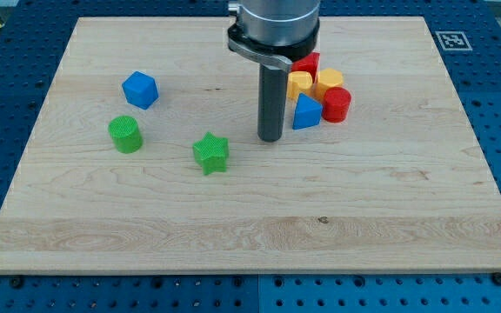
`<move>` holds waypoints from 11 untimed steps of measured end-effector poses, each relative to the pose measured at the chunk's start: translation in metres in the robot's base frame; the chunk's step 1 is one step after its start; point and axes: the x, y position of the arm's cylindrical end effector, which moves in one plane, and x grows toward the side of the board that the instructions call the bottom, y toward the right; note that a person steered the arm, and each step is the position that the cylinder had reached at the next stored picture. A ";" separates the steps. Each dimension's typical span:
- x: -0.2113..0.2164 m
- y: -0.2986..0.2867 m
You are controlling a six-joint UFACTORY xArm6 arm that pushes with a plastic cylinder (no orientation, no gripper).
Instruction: Move the blue triangle into red circle
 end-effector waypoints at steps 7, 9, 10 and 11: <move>0.007 0.029; 0.022 0.029; 0.045 0.029; 0.061 0.016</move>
